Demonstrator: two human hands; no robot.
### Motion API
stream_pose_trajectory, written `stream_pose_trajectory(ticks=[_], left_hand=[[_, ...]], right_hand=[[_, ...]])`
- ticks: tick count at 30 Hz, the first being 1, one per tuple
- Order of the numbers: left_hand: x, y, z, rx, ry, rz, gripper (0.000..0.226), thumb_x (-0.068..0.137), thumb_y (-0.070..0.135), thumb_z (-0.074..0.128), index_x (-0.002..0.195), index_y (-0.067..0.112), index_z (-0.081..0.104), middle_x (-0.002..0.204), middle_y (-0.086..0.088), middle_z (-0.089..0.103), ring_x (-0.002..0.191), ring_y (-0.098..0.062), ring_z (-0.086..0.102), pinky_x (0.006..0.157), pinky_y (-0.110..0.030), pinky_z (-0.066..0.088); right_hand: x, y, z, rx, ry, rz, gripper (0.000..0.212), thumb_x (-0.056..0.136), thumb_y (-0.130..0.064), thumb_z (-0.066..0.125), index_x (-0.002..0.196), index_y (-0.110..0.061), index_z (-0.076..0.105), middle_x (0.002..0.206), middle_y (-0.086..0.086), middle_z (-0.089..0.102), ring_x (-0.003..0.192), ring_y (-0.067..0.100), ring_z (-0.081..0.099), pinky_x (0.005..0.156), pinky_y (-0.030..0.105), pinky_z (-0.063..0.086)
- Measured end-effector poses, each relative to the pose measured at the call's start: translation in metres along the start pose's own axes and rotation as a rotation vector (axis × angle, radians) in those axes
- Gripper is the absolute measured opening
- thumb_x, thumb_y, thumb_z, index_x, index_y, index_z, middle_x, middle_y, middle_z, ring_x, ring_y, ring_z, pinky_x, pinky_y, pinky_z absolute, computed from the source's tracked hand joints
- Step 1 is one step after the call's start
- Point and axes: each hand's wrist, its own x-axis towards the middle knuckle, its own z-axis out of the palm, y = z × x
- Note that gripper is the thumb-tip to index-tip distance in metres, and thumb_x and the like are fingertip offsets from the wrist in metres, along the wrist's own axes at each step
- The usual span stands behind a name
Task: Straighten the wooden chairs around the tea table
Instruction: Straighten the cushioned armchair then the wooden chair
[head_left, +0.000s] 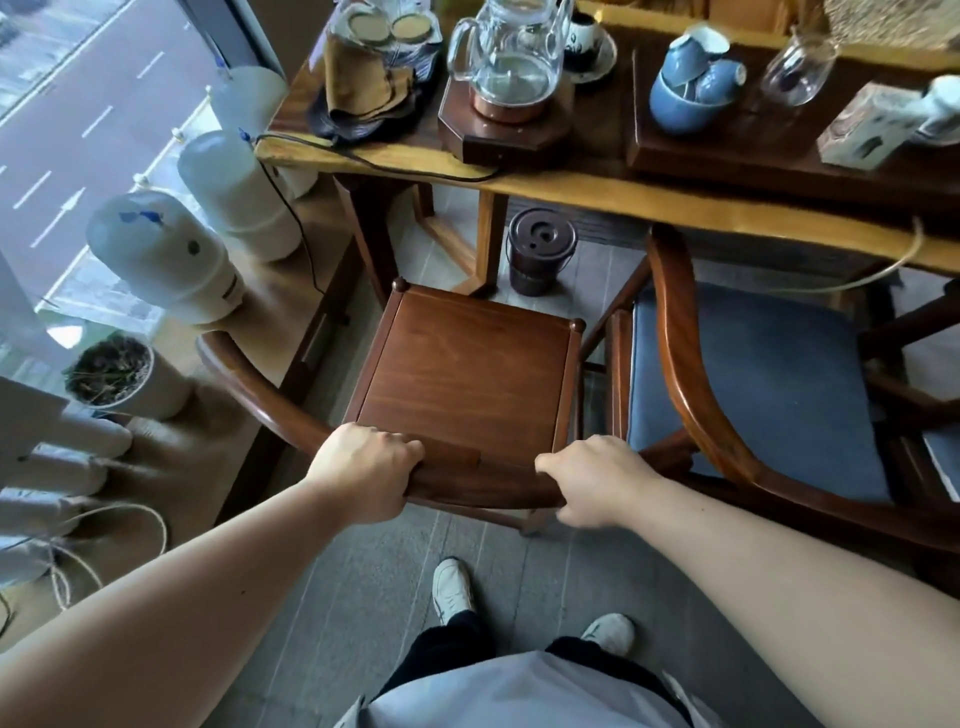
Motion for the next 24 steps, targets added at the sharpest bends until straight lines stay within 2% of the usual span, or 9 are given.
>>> stream_pose_trajectory(ticks=[6, 9, 12, 16, 24], left_hand=[[0.022, 0.023, -0.016, 0.022, -0.027, 0.005, 0.025, 0.077, 0.025, 0.047, 0.100, 0.028, 0.057, 0.092, 0.006, 0.066, 0.080, -0.022, 0.065, 0.058, -0.029, 0.038], [0.033, 0.029, -0.023, 0.029, -0.018, 0.008, 0.022, 0.077, 0.025, 0.048, 0.098, 0.027, 0.056, 0.087, 0.006, 0.065, 0.074, -0.021, 0.064, 0.055, -0.029, 0.037], [0.045, 0.027, -0.027, 0.038, -0.016, 0.006, 0.019, 0.077, 0.025, 0.052, 0.095, 0.029, 0.055, 0.082, 0.008, 0.064, 0.069, -0.018, 0.062, 0.053, -0.028, 0.035], [0.056, 0.015, -0.029, 0.068, 0.019, 0.004, 0.018, 0.077, 0.025, 0.053, 0.094, 0.029, 0.058, 0.074, 0.009, 0.062, 0.063, -0.016, 0.058, 0.052, -0.026, 0.036], [0.059, 0.013, -0.022, 0.085, 0.043, 0.012, 0.019, 0.077, 0.030, 0.052, 0.095, 0.028, 0.060, 0.076, 0.008, 0.064, 0.065, -0.016, 0.061, 0.054, -0.026, 0.040]], right_hand=[[-0.005, 0.031, -0.007, -0.001, -0.015, 0.014, 0.027, 0.075, -0.029, 0.061, 0.102, -0.029, 0.056, 0.089, 0.001, 0.065, 0.088, 0.029, 0.061, 0.075, 0.036, 0.048], [-0.005, 0.044, -0.013, 0.006, -0.023, 0.032, 0.021, 0.076, -0.028, 0.062, 0.096, -0.031, 0.054, 0.081, -0.003, 0.056, 0.086, 0.025, 0.060, 0.070, 0.033, 0.046], [-0.002, 0.050, -0.015, 0.018, -0.003, 0.048, 0.025, 0.077, -0.027, 0.063, 0.101, -0.030, 0.056, 0.081, -0.004, 0.054, 0.085, 0.025, 0.059, 0.071, 0.035, 0.050], [0.005, 0.051, -0.015, 0.026, 0.033, 0.056, 0.029, 0.078, -0.029, 0.062, 0.107, -0.030, 0.056, 0.081, -0.005, 0.051, 0.087, 0.026, 0.058, 0.071, 0.035, 0.046], [0.007, 0.055, -0.015, -0.035, 0.031, 0.031, 0.019, 0.076, -0.029, 0.060, 0.085, -0.032, 0.043, 0.073, -0.006, 0.051, 0.070, 0.023, 0.052, 0.062, 0.033, 0.042]])
